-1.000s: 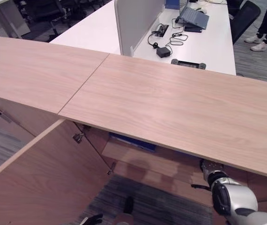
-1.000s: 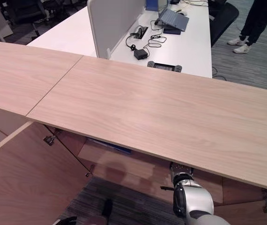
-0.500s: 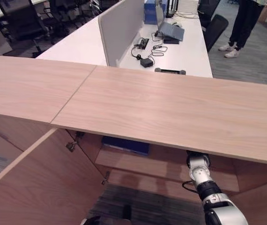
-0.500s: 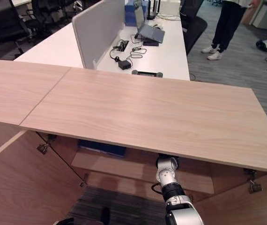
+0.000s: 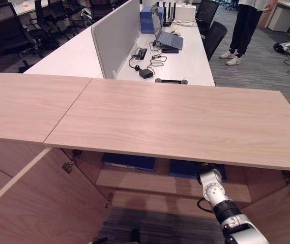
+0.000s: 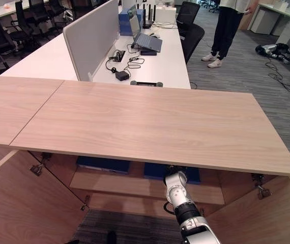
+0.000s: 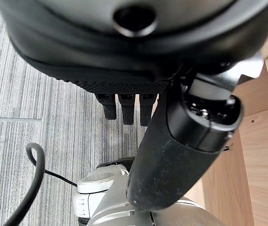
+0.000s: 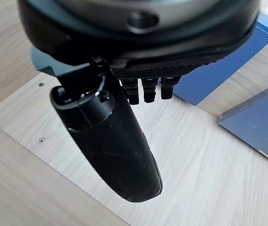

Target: Put the empty folder in the office cabinet

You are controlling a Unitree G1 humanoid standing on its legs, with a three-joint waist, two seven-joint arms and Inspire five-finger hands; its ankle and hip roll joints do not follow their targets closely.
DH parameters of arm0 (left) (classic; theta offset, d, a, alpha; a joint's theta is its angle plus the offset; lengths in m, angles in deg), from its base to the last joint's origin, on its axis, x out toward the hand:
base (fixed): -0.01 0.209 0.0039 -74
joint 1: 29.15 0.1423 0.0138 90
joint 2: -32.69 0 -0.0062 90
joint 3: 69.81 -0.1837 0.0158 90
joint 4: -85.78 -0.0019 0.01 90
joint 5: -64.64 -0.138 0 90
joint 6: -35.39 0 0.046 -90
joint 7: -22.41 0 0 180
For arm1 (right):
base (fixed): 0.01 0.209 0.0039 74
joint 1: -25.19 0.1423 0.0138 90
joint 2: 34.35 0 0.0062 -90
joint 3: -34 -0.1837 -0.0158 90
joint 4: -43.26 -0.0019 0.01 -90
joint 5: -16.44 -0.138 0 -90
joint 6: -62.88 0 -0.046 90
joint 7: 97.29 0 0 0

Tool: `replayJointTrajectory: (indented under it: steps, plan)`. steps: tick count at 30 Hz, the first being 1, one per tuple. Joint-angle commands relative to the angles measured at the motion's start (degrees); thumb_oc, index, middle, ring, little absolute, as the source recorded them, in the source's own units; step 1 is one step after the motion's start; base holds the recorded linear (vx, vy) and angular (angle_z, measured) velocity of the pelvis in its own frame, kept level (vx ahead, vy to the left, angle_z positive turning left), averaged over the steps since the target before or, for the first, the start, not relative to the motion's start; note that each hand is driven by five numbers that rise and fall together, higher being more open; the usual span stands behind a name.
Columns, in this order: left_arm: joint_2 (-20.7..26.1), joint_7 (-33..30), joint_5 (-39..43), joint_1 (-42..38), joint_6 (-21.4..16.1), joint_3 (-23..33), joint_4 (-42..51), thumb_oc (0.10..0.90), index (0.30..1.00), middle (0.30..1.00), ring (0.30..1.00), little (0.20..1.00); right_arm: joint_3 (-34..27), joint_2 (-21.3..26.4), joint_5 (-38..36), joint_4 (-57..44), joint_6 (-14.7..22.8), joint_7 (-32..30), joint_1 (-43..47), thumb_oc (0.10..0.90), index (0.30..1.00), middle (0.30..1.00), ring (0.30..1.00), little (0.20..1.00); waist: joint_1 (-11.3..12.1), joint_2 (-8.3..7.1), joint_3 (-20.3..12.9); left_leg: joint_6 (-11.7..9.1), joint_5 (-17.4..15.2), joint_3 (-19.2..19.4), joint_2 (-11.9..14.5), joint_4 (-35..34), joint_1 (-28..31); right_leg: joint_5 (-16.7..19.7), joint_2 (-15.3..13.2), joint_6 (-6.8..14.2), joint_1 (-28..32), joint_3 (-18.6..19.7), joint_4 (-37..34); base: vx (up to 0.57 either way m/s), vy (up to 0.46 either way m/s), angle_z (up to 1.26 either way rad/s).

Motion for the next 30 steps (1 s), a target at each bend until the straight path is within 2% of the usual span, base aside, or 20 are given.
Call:
replayJointTrajectory:
  steps: [1, 4, 6, 7, 8, 9, 10, 11, 12, 15, 19, 22, 24, 28, 30]
  plan:
    - [-3.8, 0.2, 1.6, -5.5, -2.7, -1.8, -0.6, 0.800, 0.900, 0.900, 0.900, 0.900, -2.4, 2.4, 2.8, -4.3, 2.7, 3.8, 3.8, 0.800, 0.900, 0.900, 0.900, 0.900, 1.3, 0.10, -1.5, -1.9, -6.9, -2.4, 0.7, -0.4, 4.3, -4.3, -2.8, 3.3, -0.3, -0.3, 5.4, -0.01, -0.005, -0.03]
    - [-3.7, 0.1, 1.7, -5.3, -2.7, -1.6, -0.3, 0.800, 0.900, 0.900, 0.900, 0.900, -2.6, 2.5, 2.9, -4.1, 2.8, 3.7, 3.5, 0.800, 0.900, 0.900, 0.900, 0.900, 1.3, 0.04, -1.5, -1.8, -7.0, -2.5, 0.7, -0.4, 4.3, -4.4, -2.8, 3.3, -0.2, -0.2, 5.4, 0.00, 0.000, 0.00]
    - [-3.2, 0.2, 1.6, -5.4, -2.8, -1.2, 0.1, 0.800, 0.900, 0.900, 0.900, 0.900, -1.7, 4.4, 5.6, -5.1, 1.5, 4.1, 2.8, 0.800, 0.900, 0.900, 0.900, 0.900, 1.3, -0.04, -1.3, -1.8, -6.8, -2.7, 0.7, -0.4, 4.3, -4.5, -2.8, 3.2, -0.3, -0.2, 5.6, 0.00, 0.000, 0.00]
    - [-3.0, 0.3, 1.5, -5.3, -3.0, -0.8, 0.2, 0.800, 0.900, 0.900, 0.900, 0.900, -1.0, 6.1, 9.2, -6.2, 0.3, 4.6, 1.8, 0.800, 0.900, 0.900, 0.900, 0.900, 1.2, -0.02, -1.2, -1.8, -6.8, -2.8, 0.7, -0.4, 4.2, -4.5, -2.8, 3.2, -0.2, -0.3, 5.7, 0.00, 0.000, 0.00]
    - [-3.0, 0.3, 1.5, -5.3, -3.0, -0.8, 0.2, 0.800, 0.900, 0.900, 0.900, 0.900, -1.0, 6.1, 9.3, -6.2, 0.3, 4.6, 1.8, 0.800, 0.900, 0.900, 0.900, 0.900, 1.1, -0.01, -1.2, -1.8, -6.8, -2.8, 0.7, -0.4, 4.2, -4.6, -2.8, 3.2, -0.2, -0.3, 5.7, -0.02, 0.004, 0.03]
    - [-2.7, 0.6, 0.7, -5.4, -3.5, 0.1, 0.7, 0.800, 0.900, 0.900, 0.900, 0.900, -0.9, 9.5, 15.2, -7.2, -1.0, 6.2, -0.2, 0.425, 0.338, 0.338, 0.338, 0.338, 0.8, -0.03, -1.1, -1.9, -6.8, -2.8, 0.8, -0.4, 4.1, -4.7, -2.8, 3.3, -0.3, -0.5, 5.8, -0.02, 0.006, 0.04]
    - [-2.4, 0.8, 0.6, -5.4, -3.8, 0.5, 0.9, 0.800, 0.900, 0.900, 0.900, 0.900, -0.9, 11.4, 18.2, -6.9, -1.5, 6.7, -0.8, 0.400, 0.300, 0.300, 0.300, 0.300, 0.8, -0.07, -1.0, -1.9, -6.8, -2.9, 0.8, -0.4, 4.1, -4.8, -2.8, 3.3, -0.3, -0.6, 5.8, -0.02, 0.006, 0.07]
    - [-2.4, 0.9, 0.6, -5.4, -3.8, 0.4, 0.9, 0.800, 0.900, 0.900, 0.900, 0.900, -0.9, 11.4, 18.3, -6.9, -1.5, 6.7, -0.8, 0.400, 0.300, 0.300, 0.300, 0.300, 0.7, -0.02, -1.0, -1.9, -6.8, -2.9, 0.8, -0.4, 4.1, -4.8, -2.8, 3.3, -0.3, -0.6, 5.8, -0.01, 0.004, 0.11]
    - [-1.8, 1.3, 0.0, -5.1, -4.7, 1.0, 1.9, 0.800, 0.900, 0.900, 0.900, 0.900, -0.1, 15.5, 25.3, -8.1, -2.6, 7.4, -2.0, 0.400, 0.300, 0.300, 0.300, 0.300, 0.6, -0.11, -1.0, -1.9, -6.8, -3.0, 0.8, -0.4, 4.0, -4.8, -2.9, 3.4, -0.3, -0.8, 5.9, 0.00, -0.007, 0.08]
    - [-1.5, 2.1, -1.4, -4.8, -5.2, 1.7, 3.1, 0.800, 0.900, 0.900, 0.900, 0.900, 2.1, 23.0, 42.6, -10.5, -4.8, 7.4, -2.9, 0.400, 0.300, 0.300, 0.300, 0.300, 0.5, -0.22, -0.7, -2.0, -7.1, -3.0, 1.0, -0.4, 4.2, -5.1, -2.8, 3.5, -0.1, -0.9, 6.0, 0.00, -0.001, 0.02]
    - [-1.2, 2.6, -2.9, -5.5, -6.0, 1.0, 2.9, 0.800, 0.900, 0.900, 0.900, 0.900, 4.1, 27.1, 54.7, -8.7, -5.9, 5.8, -0.2, 0.400, 0.300, 0.300, 0.300, 0.300, 0.5, -0.45, -0.7, -1.8, -6.9, -3.3, 0.9, -0.4, 3.8, -4.9, -2.9, 3.6, -0.4, -1.2, 5.9, 0.00, 0.000, 0.00]
    - [-1.1, 2.7, -3.1, -6.0, -6.2, 0.5, 3.0, 0.800, 0.900, 0.900, 0.900, 0.900, 4.6, 28.2, 57.1, -6.4, -6.1, 5.1, 1.8, 0.400, 0.300, 0.300, 0.300, 0.300, 0.8, -0.62, -0.6, -1.8, -6.9, -3.6, 0.9, -0.4, 3.6, -5.1, -2.8, 3.6, -0.3, -1.3, 5.9, 0.00, 0.000, 0.00]
    - [-0.8, 2.6, -2.5, -6.3, -6.3, -0.1, 3.0, 0.800, 0.900, 0.900, 0.900, 0.900, 3.7, 27.0, 54.8, -2.8, -5.6, 4.2, 3.3, 0.400, 0.300, 0.300, 0.300, 0.300, 1.0, -0.73, -0.4, -1.7, -6.8, -3.9, 0.9, -0.4, 3.5, -5.3, -2.7, 3.5, -0.2, -1.4, 5.9, 0.00, -0.007, 0.02]
    - [-0.5, 2.5, -2.3, -6.0, -6.4, -1.1, 3.7, 0.800, 0.900, 0.900, 0.900, 0.900, 4.4, 26.9, 55.1, 1.3, -6.4, 3.4, 6.5, 0.400, 0.300, 0.300, 0.300, 0.300, 1.8, -0.98, -0.1, -1.7, -6.6, -4.4, 0.9, -0.4, 3.2, -5.6, -2.5, 3.4, -0.2, -1.6, 6.1, 0.00, -0.025, 0.14]
    - [-0.1, 2.9, -2.3, -5.2, -6.5, -2.1, 4.3, 0.800, 0.900, 0.900, 0.900, 0.900, 4.9, 27.0, 54.8, 6.5, -6.7, 2.7, 9.5, 0.400, 0.300, 0.300, 0.300, 0.300, 2.7, -1.18, 0.3, -1.8, -6.3, -5.0, 0.9, -0.4, 2.8, -5.9, -2.2, 3.2, -0.1, -2.1, 6.3, 0.00, -0.029, 0.09]
